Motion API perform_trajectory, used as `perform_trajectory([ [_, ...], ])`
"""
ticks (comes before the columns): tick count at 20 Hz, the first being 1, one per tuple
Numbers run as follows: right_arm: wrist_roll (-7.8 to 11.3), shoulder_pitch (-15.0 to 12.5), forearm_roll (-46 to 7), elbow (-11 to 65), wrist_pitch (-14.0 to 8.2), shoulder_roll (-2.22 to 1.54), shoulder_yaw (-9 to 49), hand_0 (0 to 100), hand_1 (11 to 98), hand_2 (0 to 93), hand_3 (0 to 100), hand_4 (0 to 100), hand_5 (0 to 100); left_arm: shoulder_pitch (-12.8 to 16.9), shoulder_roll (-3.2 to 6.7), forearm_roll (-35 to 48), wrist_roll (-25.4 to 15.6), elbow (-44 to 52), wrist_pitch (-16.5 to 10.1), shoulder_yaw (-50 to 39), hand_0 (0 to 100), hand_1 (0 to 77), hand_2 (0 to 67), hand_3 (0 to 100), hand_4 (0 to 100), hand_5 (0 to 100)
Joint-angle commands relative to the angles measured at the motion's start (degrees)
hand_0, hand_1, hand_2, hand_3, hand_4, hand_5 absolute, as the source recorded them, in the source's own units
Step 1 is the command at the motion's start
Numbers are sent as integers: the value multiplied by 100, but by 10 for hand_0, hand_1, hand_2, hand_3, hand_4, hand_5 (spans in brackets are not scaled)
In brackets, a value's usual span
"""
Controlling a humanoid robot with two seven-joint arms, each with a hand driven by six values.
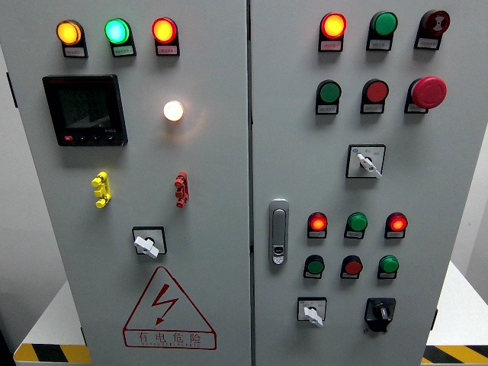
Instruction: Trip black knob to open circuit
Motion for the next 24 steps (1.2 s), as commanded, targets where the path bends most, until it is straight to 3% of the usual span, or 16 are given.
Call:
perform_trajectory([
  [1, -41, 20, -339, 1, 34, 8, 301, 854, 368, 7, 71, 0, 85, 1, 0, 0, -1, 0, 0, 0, 0, 0, 195, 262, 98, 86],
  [5, -94, 29, -471, 19, 131, 8, 564, 854, 368, 7, 70, 0, 85, 1, 0, 0, -1, 0, 0, 0, 0, 0, 195, 262, 98, 86],
  [11, -111, 222, -2420, -16, 341, 8, 2521, 852, 369, 6, 70, 0, 84, 1, 0, 0, -1, 0, 0, 0, 0, 0, 194, 262, 98, 86],
  [14, -94, 266, -3799, -7, 649, 16, 4059, 852, 369, 6, 74, 0, 83, 1, -8, 0, -1, 0, 0, 0, 0, 0, 194, 262, 98, 86],
  [16, -76, 301, -4163, 80, 720, 16, 4264, 853, 369, 6, 75, 0, 82, 1, 0, 0, -1, 0, 0, 0, 0, 0, 194, 262, 98, 86],
  [18, -85, 310, -4399, 256, 790, 16, 4816, 854, 368, 6, 75, 0, 82, 1, 0, 0, -1, 0, 0, 0, 0, 0, 194, 262, 98, 86],
  [19, -94, 310, -4670, 248, 929, 8, 5071, 854, 368, 6, 76, 0, 82, 1, 0, 0, -1, 0, 0, 0, 0, 0, 194, 262, 98, 86],
  [22, -50, 301, -4823, 247, 931, 8, 4961, 855, 367, 5, 76, 0, 80, 1, 0, 0, -1, 0, 0, 0, 0, 0, 195, 262, 98, 86],
  [23, -24, 301, -4788, 239, 931, -27, 4750, 855, 367, 5, 76, 0, 79, 1, 0, 0, -1, 0, 0, 0, 0, 0, 195, 262, 98, 86],
  [24, -6, 301, -4700, 221, 931, -36, 4618, 855, 367, 5, 75, 0, 78, -8, 0, 0, -1, 0, 0, 0, 0, 0, 195, 262, 98, 86],
])
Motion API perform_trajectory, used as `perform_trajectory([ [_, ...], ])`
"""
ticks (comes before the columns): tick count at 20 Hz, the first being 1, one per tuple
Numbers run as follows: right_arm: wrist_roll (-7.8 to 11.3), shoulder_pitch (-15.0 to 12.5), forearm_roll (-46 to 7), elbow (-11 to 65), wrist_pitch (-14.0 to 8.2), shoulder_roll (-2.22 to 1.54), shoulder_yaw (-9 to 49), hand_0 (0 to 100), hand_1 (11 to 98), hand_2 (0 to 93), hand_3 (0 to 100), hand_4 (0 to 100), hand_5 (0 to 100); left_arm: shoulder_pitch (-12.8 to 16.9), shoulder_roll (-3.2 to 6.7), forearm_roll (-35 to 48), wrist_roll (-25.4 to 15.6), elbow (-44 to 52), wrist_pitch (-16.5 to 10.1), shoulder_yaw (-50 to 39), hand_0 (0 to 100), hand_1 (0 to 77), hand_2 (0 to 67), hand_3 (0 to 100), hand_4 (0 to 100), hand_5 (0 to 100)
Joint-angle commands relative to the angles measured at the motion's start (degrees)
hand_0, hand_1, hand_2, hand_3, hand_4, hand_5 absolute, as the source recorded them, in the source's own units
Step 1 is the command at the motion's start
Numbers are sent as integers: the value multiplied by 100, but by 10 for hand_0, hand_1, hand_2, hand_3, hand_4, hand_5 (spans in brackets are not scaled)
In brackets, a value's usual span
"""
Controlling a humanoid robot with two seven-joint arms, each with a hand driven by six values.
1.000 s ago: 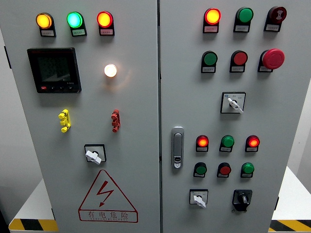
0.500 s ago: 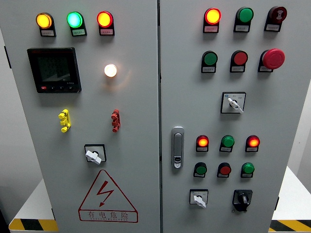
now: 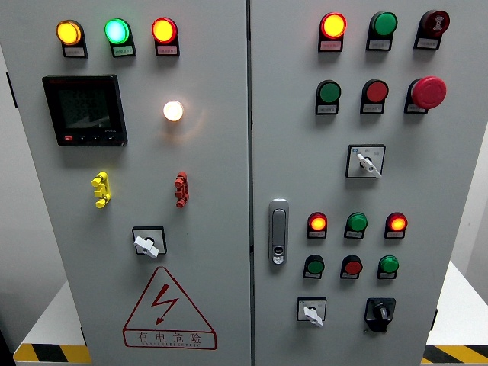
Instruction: Trip black knob to open circuit
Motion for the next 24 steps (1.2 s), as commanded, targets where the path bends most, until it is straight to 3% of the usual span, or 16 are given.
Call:
perform_trajectory([
  [1, 78, 5, 115, -82, -9, 3, -195, 858, 365, 4, 74, 0, 78, 0, 0, 0, 9, 0, 0, 0, 0, 0, 194, 262, 98, 86],
  [2, 87, 5, 142, -66, 26, -49, -168, 859, 364, 3, 73, 0, 77, 0, 0, 0, 1, 0, 0, 0, 0, 0, 194, 262, 98, 86],
  [5, 87, 233, 64, -101, 18, 3, 295, 859, 363, 3, 72, 0, 77, 0, 0, 0, 1, 0, 0, 0, 0, 0, 194, 262, 98, 86],
  [8, 78, 243, -612, 39, 35, 4, 1000, 858, 364, 3, 73, 0, 78, 0, 0, 0, 1, 0, 0, 0, 0, 0, 194, 262, 98, 86],
  [9, 87, 243, -692, 266, 35, 21, 1201, 858, 364, 3, 74, 0, 79, 0, 0, 0, 1, 0, 0, 0, 0, 0, 194, 262, 98, 86],
  [12, 87, 164, -754, 1162, 35, 47, 1528, 855, 370, 3, 84, 0, 90, 0, 0, 0, 1, 0, 0, 0, 0, 0, 194, 262, 98, 86],
  [15, 79, 85, -789, 2085, 35, 48, 1844, 852, 377, 3, 94, 1, 111, -9, 0, 0, 1, 0, 0, 0, 0, 0, 195, 262, 98, 86],
  [19, 87, -310, -877, 3665, 27, 39, 2038, 847, 385, 2, 118, 16, 123, 0, 0, 0, 1, 0, 0, 0, 0, 0, 195, 262, 98, 86],
  [24, 87, -715, -869, 5363, 35, 21, 2073, 845, 394, 0, 173, 72, 217, 0, 0, 0, 1, 0, 0, 0, 0, 0, 195, 262, 98, 86],
])
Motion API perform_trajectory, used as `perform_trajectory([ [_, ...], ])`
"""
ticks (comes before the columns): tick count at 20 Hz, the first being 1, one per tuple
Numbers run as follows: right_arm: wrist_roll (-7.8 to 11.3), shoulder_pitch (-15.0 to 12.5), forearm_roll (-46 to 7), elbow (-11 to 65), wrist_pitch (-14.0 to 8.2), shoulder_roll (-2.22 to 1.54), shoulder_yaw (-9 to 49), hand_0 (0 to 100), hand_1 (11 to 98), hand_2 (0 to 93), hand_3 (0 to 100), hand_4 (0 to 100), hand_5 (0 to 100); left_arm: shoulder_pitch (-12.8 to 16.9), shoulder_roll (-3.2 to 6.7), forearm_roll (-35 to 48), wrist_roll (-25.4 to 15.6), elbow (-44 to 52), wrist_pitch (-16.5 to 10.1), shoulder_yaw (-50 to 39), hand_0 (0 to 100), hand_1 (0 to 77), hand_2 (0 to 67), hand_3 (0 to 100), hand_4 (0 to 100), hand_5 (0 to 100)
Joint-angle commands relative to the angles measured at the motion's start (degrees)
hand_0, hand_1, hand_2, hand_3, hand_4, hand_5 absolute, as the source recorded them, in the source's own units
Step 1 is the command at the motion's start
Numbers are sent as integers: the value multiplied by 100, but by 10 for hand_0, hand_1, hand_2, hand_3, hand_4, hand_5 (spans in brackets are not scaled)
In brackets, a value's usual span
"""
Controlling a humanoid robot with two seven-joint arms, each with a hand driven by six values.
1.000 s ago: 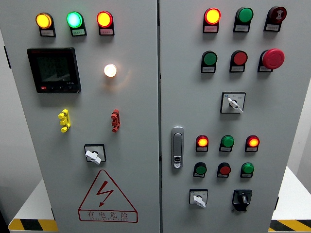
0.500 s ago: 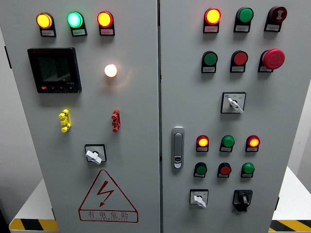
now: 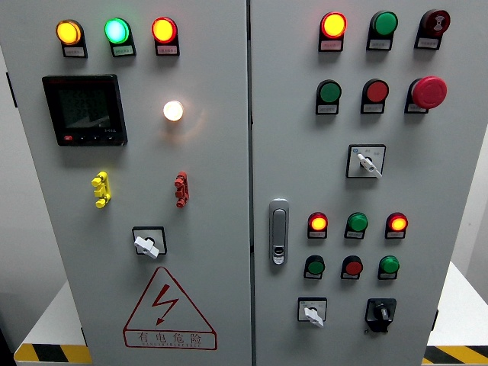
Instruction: Trip black knob to open circuit
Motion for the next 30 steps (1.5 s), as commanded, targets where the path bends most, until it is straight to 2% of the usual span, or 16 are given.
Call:
perform_trajectory([
  [1, -3, -194, 9, 861, 24, -10, 8, 845, 396, 0, 190, 102, 243, -7, 0, 0, 1, 0, 0, 0, 0, 0, 195, 262, 98, 86],
  [5, 15, -283, 9, 1829, 24, -2, 60, 846, 402, 0, 225, 156, 294, 2, 0, 0, 1, 0, 0, 0, 0, 0, 195, 262, 98, 86],
  [6, 6, -335, 35, 2119, 15, -10, 104, 845, 406, 0, 243, 178, 312, -7, 0, 0, 1, 0, 0, 0, 0, 0, 195, 262, 98, 86],
  [9, 24, -581, 71, 2989, 7, -19, 113, 842, 423, 0, 317, 287, 401, 2, 0, 0, 1, 0, 0, 0, 0, 0, 195, 262, 98, 86],
  [12, 15, -617, 71, 3649, -20, -10, 78, 841, 439, 0, 397, 412, 518, 2, 0, 0, 1, 0, 0, 0, 0, 0, 194, 262, 98, 86],
  [15, 24, -617, 71, 4246, -107, -10, 8, 844, 446, 0, 442, 508, 587, 2, 0, 0, 1, 0, 0, 0, 0, 0, 194, 262, 98, 86],
  [16, 24, -617, 71, 4388, -212, -2, -62, 846, 448, 0, 461, 542, 621, 2, 0, 0, 1, 0, 0, 0, 0, 0, 194, 262, 98, 86],
  [19, 15, -538, 79, 4714, -967, 7, -501, 849, 465, 0, 550, 575, 669, 2, 0, 0, 1, 0, 0, 0, 0, 0, 194, 262, 98, 86],
  [21, 24, -389, 79, 4784, -1100, 16, -546, 858, 477, 0, 635, 630, 711, 2, 0, 0, 1, 0, 0, 0, 0, 0, 194, 262, 98, 86],
  [23, 24, -283, 71, 4793, -1110, 7, -546, 865, 483, 0, 701, 698, 782, -7, 0, 0, 1, 0, 0, 0, 0, 0, 194, 262, 98, 86],
  [27, 15, -37, 71, 4793, -1329, 25, -712, 885, 490, 0, 831, 799, 1000, 2, 0, 0, 1, 0, 0, 0, 0, 0, 194, 262, 98, 86],
  [28, 15, 42, 71, 4785, -1460, 25, -791, 892, 493, 0, 849, 822, 1000, 2, 0, 0, 1, 0, 0, 0, 0, 0, 194, 262, 98, 86],
  [30, 6, 174, 71, 4750, -1864, 25, -958, 903, 501, 0, 874, 864, 1000, 2, 0, 0, 1, 0, 0, 0, 0, 0, 194, 262, 98, 86],
])
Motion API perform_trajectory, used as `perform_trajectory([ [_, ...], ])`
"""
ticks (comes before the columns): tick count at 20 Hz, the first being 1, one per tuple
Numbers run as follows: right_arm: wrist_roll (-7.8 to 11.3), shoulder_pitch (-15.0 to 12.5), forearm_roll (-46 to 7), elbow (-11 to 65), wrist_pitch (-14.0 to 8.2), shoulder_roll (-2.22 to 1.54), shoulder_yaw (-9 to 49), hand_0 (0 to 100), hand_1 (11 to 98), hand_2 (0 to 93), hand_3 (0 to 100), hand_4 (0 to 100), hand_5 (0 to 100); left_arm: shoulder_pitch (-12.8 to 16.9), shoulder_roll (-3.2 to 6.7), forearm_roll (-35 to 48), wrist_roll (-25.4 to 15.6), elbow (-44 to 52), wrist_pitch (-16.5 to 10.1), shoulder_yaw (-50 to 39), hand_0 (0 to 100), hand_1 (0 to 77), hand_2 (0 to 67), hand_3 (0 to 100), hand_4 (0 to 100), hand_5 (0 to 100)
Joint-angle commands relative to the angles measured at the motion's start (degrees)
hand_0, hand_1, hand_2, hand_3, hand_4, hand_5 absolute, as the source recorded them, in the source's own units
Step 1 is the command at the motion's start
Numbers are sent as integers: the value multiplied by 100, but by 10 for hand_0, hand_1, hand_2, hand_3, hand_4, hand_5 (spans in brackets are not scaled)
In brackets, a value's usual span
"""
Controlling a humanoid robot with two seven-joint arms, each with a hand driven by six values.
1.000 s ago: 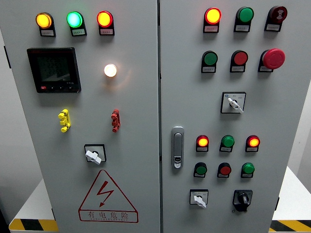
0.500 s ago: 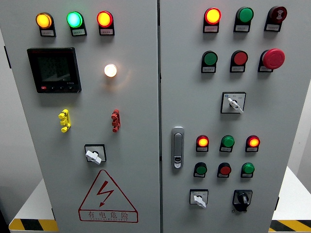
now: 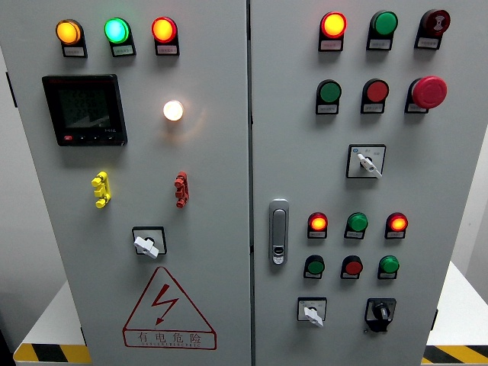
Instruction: Trip black knob to open circuit
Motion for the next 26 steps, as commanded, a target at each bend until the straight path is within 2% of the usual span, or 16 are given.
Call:
perform_trajectory([
  [1, -10, 201, -2, -78, -391, 10, -230, 911, 514, 0, 889, 889, 1000, -8, 0, 0, 0, 0, 0, 0, 0, 0, 194, 262, 98, 86],
  [4, -19, 368, -2, -123, -480, 10, -284, 932, 539, 0, 895, 914, 1000, -8, 0, 0, 0, 0, 0, 0, 0, 0, 194, 262, 98, 86],
  [14, -89, 843, -2, -368, -498, 19, -424, 1000, 597, 0, 865, 908, 1000, 1, 0, 0, 0, 0, 0, 0, 0, 0, 195, 262, 98, 86],
  [18, -89, 1045, 16, -588, -550, 19, -424, 1000, 751, 0, 829, 876, 1000, 1, 0, 0, 0, 0, 0, 0, 0, 0, 195, 262, 98, 86],
  [21, -89, 1186, 16, -720, -559, 28, -433, 1000, 826, 0, 826, 880, 1000, 1, 0, 0, 0, 0, 0, 0, 0, 0, 195, 262, 98, 86],
  [26, -89, 1344, 25, -913, -586, 28, -424, 1000, 867, 0, 832, 892, 1000, 1, 0, 0, 0, 0, 0, 0, 0, 0, 194, 262, 98, 86],
])
